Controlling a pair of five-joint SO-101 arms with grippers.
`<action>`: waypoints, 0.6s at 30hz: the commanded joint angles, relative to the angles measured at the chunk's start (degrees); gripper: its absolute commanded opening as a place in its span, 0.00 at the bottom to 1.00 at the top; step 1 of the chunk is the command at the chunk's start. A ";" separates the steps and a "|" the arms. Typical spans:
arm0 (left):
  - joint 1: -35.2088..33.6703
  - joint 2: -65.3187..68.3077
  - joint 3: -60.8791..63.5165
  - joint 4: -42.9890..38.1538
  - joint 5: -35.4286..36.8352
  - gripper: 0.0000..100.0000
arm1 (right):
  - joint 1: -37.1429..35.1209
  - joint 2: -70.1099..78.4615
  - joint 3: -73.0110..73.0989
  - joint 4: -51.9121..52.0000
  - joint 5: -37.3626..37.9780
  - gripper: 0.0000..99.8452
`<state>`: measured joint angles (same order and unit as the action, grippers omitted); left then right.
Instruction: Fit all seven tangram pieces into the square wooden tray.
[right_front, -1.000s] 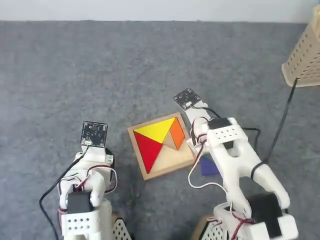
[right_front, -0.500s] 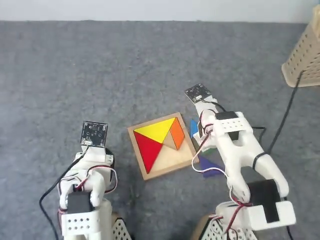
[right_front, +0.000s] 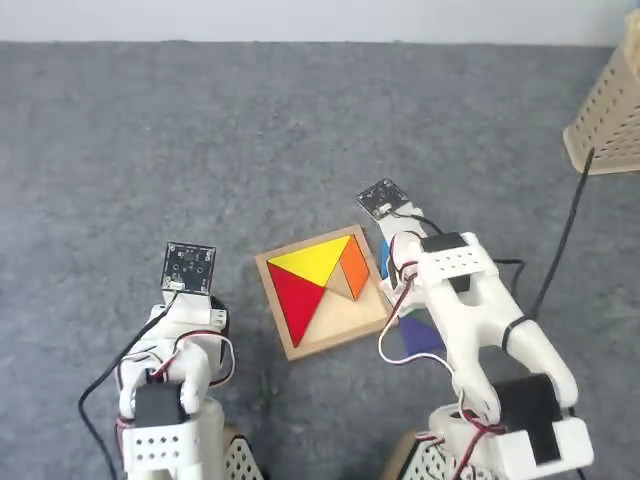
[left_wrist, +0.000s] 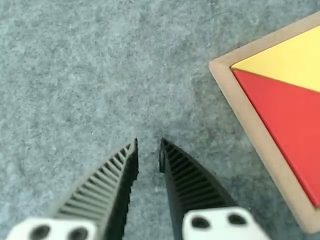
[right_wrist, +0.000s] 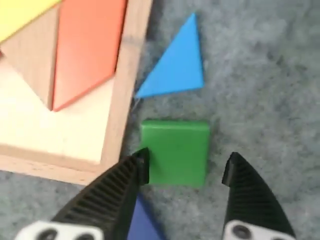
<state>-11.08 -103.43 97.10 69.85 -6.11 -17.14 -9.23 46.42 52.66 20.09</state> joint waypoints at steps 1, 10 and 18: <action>0.18 -1.32 -0.48 0.18 0.53 0.07 | -0.40 -2.95 0.62 -0.84 -0.18 0.25; 0.18 -1.32 -0.48 0.18 0.53 0.07 | 0.66 4.62 -1.85 -1.63 -0.26 0.23; 0.18 -1.32 -0.48 0.18 0.53 0.07 | 6.29 4.53 -4.22 -2.07 -3.96 0.02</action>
<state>-11.08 -103.43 97.10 69.85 -6.11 -13.36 -4.75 45.10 51.16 17.89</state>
